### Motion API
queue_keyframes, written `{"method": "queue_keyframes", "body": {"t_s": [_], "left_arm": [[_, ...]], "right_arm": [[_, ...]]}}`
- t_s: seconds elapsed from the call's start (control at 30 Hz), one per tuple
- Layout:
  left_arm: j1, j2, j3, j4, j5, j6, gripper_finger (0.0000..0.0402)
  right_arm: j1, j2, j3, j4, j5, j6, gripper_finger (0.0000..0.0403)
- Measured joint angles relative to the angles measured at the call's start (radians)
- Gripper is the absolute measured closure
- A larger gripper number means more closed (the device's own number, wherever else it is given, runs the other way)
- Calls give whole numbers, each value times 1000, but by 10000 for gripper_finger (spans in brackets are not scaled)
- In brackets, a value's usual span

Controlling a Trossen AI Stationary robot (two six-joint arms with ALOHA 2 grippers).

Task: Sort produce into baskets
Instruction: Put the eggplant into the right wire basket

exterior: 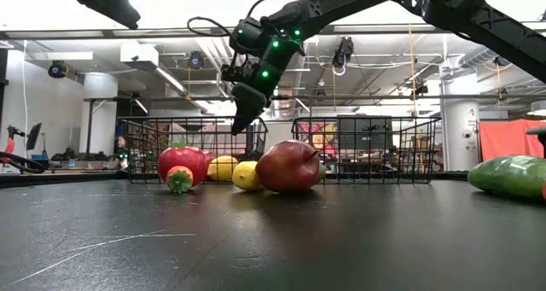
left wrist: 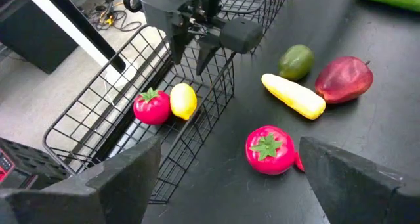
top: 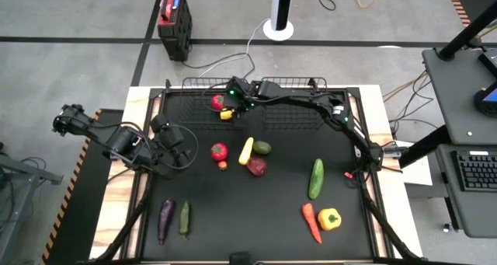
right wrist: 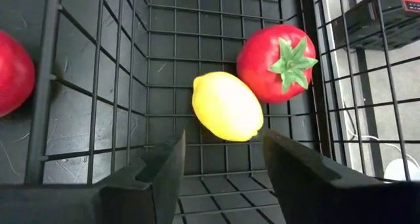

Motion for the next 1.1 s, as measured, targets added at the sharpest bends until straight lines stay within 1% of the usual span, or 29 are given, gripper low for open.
{"method": "queue_keyframes", "body": {"t_s": [0.2, 0.37, 0.47, 0.63, 0.73, 0.9, 1.1], "left_arm": [[0, 2, -5, 0, 10, -26, 58], [0, 21, -5, 0, 94, -110, 58], [0, 49, -5, -1, 184, -195, 58], [-4, 123, -5, -17, 390, -323, 58], [-20, 182, -5, -56, 499, -400, 58], [-74, 267, -5, -134, 656, -552, 58], [-181, 331, -3, -138, 831, -801, 58]], "right_arm": [[3, -30, 18, -24, 0, 5, 208], [14, -102, 20, -40, 0, 7, 209], [28, -148, 20, -62, 1, 18, 209], [66, -235, 4, -98, -2, 25, 209], [94, -295, -35, -116, -45, 25, 209], [143, -421, -157, -87, -64, 56, 209], [203, -563, -367, 35, -73, 96, 209]]}}
